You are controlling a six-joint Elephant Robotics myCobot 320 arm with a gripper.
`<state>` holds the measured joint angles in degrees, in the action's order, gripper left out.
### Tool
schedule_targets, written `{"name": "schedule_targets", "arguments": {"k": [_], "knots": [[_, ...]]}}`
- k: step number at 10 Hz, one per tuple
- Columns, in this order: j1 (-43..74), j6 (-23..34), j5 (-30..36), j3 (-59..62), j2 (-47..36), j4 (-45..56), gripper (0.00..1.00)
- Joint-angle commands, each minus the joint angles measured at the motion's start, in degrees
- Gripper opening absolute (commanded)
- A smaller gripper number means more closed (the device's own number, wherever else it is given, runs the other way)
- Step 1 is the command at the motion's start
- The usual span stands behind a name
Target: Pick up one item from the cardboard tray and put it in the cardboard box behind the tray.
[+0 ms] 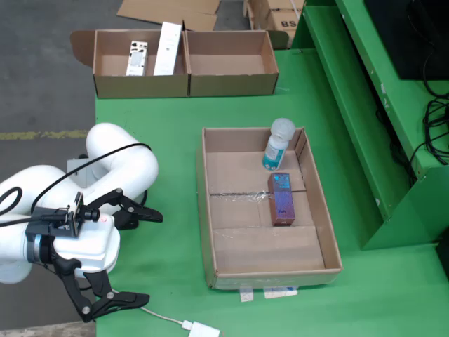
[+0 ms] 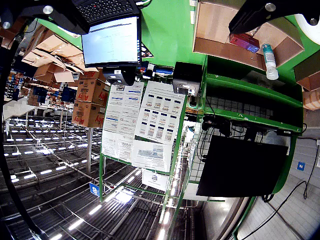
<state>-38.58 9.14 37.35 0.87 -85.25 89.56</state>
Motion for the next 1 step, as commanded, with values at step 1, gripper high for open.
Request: {"name": "schedule_targets", "arguments": {"k": [1], "knots": [[0.37, 0.31, -0.47, -0.87, 1.32, -0.46, 1.00]]}}
